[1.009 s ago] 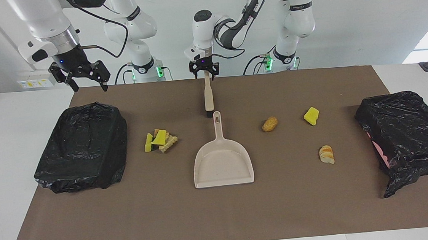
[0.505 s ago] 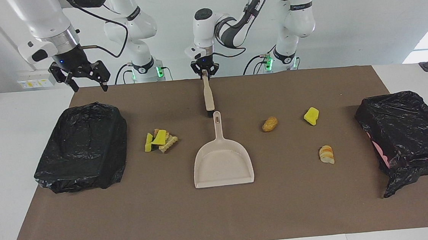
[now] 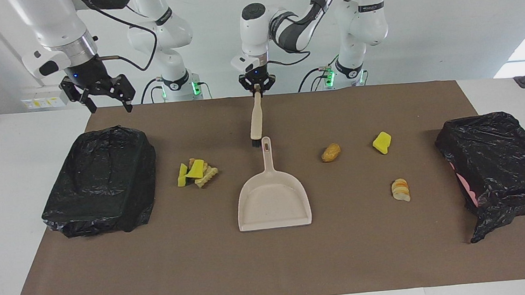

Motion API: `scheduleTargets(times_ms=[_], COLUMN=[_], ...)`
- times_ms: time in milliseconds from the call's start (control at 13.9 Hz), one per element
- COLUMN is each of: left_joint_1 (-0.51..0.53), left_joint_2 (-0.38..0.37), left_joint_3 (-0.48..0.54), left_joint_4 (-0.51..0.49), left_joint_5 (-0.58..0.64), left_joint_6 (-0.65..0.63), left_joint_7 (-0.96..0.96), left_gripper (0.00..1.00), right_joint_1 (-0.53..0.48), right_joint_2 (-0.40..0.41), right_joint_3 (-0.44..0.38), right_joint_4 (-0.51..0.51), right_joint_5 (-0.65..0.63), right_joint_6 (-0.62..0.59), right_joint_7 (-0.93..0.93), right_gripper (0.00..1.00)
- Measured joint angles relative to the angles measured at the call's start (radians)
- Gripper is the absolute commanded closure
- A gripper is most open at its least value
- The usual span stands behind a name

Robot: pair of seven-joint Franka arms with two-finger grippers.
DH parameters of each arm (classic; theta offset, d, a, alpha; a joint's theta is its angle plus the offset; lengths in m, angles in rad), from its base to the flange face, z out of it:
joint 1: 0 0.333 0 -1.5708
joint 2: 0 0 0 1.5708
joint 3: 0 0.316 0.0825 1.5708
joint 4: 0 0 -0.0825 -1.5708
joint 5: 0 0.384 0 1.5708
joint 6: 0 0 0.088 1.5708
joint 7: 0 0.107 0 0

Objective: Sweep and dump trash in bin
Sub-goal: 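Lift the brush with the left gripper while the right gripper grasps the dustpan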

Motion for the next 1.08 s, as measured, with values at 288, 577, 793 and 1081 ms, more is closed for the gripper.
scheduleTargets(times_ms=[288,577,793,1081], left_joint_1=[0.149,0.337,0.481,0.683], left_joint_2=[-0.077,-0.111,-0.097,-0.063], left_joint_3=[0.004,0.007,0.008,0.009], left_joint_4=[0.059,0.09,0.09,0.091], left_joint_5=[0.007,0.008,0.009,0.009], left_joint_6=[-0.141,-0.224,-0.223,-0.175], left_joint_7=[0.064,0.29,0.494,0.796], left_gripper=[1.0,1.0,1.0,1.0], right_joint_1=[0.004,0.022,0.075,0.203], right_joint_2=[-0.004,-0.005,0.02,0.118], right_joint_3=[0.034,0.07,0.071,0.074], right_joint_4=[0.0,-0.006,-0.028,-0.039], right_joint_5=[0.001,0.004,0.024,0.075], right_joint_6=[-0.039,-0.039,0.008,0.122], right_joint_7=[0.0,0.0,0.044,0.29], right_gripper=[0.0,0.0,0.0,0.0])
